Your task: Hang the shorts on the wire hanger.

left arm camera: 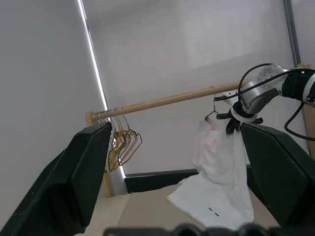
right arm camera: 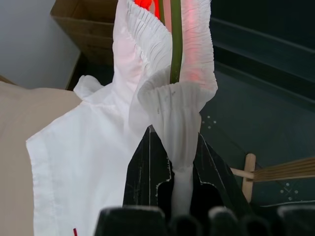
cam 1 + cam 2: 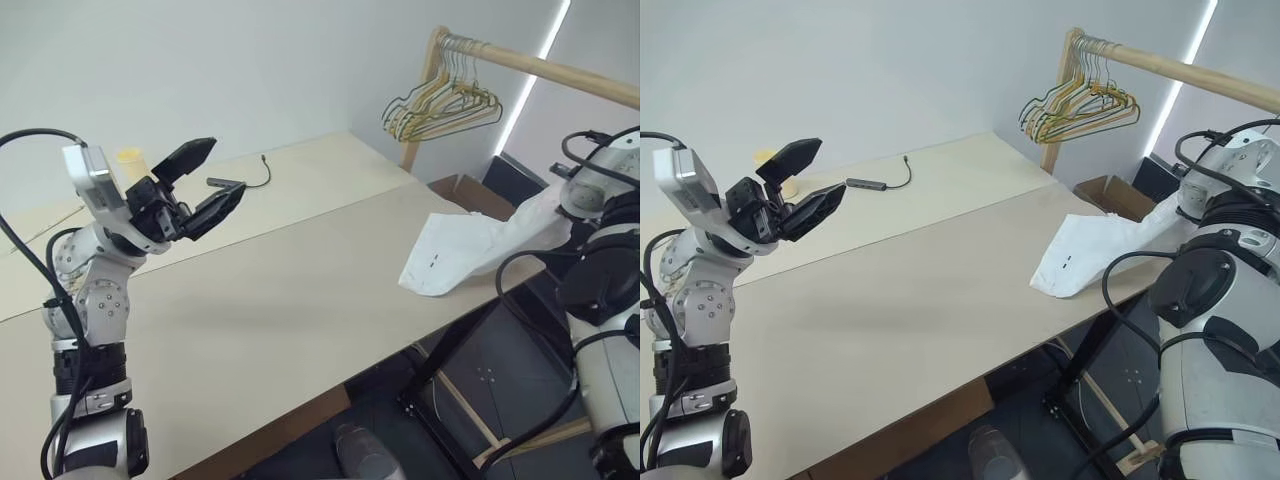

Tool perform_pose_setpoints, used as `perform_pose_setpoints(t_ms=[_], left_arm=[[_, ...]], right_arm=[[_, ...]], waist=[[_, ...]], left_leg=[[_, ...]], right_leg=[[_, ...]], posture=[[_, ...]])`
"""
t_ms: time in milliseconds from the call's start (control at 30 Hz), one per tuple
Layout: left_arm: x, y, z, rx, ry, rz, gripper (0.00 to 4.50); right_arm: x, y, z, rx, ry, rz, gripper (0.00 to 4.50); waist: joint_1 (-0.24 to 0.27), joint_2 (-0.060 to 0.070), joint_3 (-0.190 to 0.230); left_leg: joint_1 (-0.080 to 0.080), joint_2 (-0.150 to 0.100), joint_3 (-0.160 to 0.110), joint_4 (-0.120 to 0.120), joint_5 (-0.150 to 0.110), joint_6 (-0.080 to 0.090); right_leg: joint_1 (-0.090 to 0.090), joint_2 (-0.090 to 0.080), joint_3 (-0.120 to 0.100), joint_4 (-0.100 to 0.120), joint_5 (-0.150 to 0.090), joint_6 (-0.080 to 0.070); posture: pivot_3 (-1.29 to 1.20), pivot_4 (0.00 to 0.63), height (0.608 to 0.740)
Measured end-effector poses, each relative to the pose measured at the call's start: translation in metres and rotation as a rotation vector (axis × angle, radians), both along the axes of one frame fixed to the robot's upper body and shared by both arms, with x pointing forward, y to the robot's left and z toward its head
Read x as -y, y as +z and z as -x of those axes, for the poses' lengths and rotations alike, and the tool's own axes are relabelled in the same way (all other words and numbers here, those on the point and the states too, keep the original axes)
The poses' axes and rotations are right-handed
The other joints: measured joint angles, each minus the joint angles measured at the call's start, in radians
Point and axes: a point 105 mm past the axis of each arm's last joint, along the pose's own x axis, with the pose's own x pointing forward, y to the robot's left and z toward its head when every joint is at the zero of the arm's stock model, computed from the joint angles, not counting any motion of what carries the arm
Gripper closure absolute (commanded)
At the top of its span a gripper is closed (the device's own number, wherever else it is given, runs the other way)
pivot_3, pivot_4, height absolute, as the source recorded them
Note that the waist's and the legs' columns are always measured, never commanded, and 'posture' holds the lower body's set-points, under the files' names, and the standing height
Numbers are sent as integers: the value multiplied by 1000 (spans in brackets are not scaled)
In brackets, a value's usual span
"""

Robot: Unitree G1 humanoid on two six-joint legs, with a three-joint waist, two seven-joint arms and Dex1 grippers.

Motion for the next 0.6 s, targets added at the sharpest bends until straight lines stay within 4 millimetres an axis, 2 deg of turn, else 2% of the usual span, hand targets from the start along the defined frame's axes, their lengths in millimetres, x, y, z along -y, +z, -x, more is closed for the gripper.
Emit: perform_pose_setpoints(t_ms=[433,600], left_arm=[[2,1,2,10,-14,-7,0],[3,1,3,12,-26,-5,0]], right_arm=[[5,0,2,-35,-36,113,34],[6,2,3,-52,-59,189,34]], waist=[[15,0,0],[22,0,0]], left_leg=[[0,0,0,-1,0,0],[0,0,0,-1,0,0]], right_leg=[[0,0,0,-1,0,0],[0,0,0,-1,0,0]], posture=[[-295,0,740],[-291,0,740]])
